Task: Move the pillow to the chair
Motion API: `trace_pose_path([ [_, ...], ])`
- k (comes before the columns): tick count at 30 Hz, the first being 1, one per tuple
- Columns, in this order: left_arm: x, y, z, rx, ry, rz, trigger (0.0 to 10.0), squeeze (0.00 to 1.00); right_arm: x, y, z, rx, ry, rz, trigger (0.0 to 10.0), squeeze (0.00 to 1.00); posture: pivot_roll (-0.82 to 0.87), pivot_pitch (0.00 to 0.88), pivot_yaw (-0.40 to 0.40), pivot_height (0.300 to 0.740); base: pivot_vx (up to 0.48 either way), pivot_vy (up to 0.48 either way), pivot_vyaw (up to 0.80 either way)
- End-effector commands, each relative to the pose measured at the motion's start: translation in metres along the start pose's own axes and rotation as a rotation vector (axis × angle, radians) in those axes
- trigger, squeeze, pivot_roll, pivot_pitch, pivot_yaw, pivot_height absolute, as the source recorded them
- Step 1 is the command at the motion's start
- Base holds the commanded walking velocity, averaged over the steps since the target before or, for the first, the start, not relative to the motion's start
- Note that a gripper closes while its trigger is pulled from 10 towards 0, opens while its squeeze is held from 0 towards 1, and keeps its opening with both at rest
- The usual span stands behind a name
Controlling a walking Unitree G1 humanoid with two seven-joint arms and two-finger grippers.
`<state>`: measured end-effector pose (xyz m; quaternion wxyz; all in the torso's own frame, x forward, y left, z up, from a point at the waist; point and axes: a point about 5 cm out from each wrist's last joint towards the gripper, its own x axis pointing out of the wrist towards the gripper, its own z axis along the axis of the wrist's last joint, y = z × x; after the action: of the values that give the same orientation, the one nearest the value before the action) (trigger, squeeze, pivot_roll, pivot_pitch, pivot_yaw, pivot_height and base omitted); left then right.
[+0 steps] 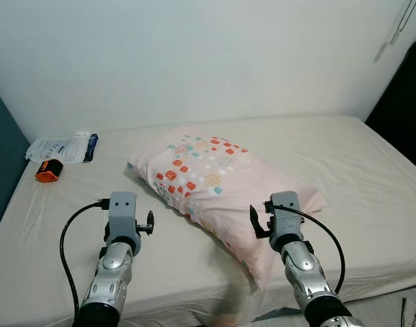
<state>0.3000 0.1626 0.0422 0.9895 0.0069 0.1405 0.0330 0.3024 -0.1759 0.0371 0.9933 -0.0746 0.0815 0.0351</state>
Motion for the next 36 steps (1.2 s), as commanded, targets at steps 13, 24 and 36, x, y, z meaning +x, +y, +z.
trace_pose_path([
  [13,-0.002,-0.009,-0.003,-0.01,0.026,-0.074,10.0,0.0,-0.004,-0.004,-0.003,-0.003,0.002,-0.022,10.0,0.0,-0.08,0.042,0.002,0.74,0.0,-0.443,0.0],
  [24,-0.002,-0.014,-0.004,-0.016,0.045,-0.103,10.0,0.0,-0.005,-0.003,-0.005,-0.007,0.011,-0.016,10.0,0.0,-0.08,0.033,-0.003,0.74,0.0,0.399,0.0],
  [36,-0.003,-0.015,-0.001,-0.001,0.017,-0.104,10.0,0.0,-0.005,-0.004,-0.005,-0.008,0.011,-0.014,10.0,0.0,-0.08,0.03,-0.007,0.74,0.0,0.0,0.0],
])
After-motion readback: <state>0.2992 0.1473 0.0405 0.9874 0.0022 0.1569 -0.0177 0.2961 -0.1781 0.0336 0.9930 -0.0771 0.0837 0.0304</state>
